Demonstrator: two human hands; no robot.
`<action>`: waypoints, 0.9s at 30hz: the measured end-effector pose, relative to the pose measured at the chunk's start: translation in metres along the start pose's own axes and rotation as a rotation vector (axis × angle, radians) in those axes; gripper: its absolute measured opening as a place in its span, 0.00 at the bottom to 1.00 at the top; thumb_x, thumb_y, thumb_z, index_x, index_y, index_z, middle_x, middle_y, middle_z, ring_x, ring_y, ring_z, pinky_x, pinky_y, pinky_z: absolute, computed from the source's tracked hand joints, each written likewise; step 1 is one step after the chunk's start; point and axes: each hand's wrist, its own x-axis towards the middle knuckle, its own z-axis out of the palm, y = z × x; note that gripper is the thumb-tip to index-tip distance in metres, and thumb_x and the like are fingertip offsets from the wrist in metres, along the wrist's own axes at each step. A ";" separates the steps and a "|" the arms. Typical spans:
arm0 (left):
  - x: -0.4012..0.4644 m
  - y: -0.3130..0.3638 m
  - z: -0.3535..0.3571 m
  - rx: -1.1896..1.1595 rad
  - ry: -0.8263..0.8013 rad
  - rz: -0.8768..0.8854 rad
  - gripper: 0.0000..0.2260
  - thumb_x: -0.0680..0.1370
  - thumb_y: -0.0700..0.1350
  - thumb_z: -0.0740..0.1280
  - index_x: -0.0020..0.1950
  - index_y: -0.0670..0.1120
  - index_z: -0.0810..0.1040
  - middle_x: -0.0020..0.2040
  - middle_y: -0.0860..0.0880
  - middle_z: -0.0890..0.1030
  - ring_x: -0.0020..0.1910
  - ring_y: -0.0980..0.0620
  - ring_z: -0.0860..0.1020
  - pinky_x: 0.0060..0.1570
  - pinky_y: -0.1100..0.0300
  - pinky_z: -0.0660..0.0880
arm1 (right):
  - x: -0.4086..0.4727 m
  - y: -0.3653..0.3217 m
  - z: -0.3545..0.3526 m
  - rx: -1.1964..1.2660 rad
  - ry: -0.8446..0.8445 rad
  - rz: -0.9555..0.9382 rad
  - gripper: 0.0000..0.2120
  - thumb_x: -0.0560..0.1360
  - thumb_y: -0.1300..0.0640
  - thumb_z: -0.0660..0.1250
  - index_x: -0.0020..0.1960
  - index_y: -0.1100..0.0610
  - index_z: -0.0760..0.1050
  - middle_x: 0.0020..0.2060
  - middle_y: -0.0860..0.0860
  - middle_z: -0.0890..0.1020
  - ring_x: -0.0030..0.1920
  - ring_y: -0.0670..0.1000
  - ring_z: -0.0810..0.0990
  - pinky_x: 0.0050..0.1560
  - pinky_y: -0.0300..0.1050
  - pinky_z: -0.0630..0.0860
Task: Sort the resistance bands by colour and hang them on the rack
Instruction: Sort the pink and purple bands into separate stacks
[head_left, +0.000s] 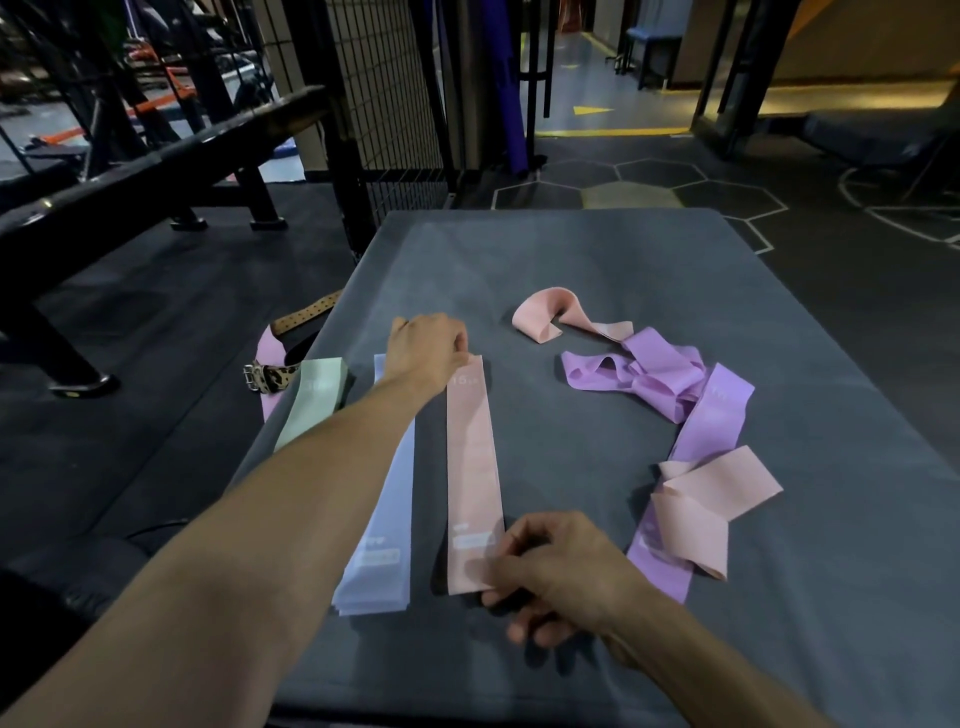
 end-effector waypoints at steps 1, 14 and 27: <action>-0.001 0.000 0.001 0.007 0.000 0.003 0.03 0.78 0.49 0.70 0.45 0.52 0.81 0.46 0.51 0.83 0.48 0.47 0.80 0.50 0.57 0.62 | 0.000 0.000 0.000 0.003 -0.005 -0.001 0.08 0.75 0.60 0.73 0.47 0.58 0.73 0.41 0.57 0.87 0.26 0.51 0.80 0.22 0.38 0.72; -0.004 -0.001 0.002 0.058 -0.028 0.050 0.07 0.80 0.47 0.65 0.52 0.53 0.83 0.52 0.51 0.83 0.53 0.45 0.80 0.51 0.55 0.63 | -0.007 -0.001 -0.001 -0.044 -0.047 -0.038 0.05 0.77 0.61 0.70 0.46 0.57 0.74 0.37 0.56 0.85 0.26 0.53 0.79 0.22 0.39 0.73; -0.006 -0.001 -0.002 0.029 -0.043 0.088 0.07 0.81 0.46 0.64 0.54 0.52 0.82 0.55 0.49 0.82 0.55 0.45 0.79 0.58 0.53 0.70 | -0.008 0.003 -0.003 -0.144 -0.044 -0.073 0.10 0.79 0.53 0.68 0.46 0.56 0.69 0.32 0.55 0.83 0.23 0.50 0.76 0.21 0.39 0.72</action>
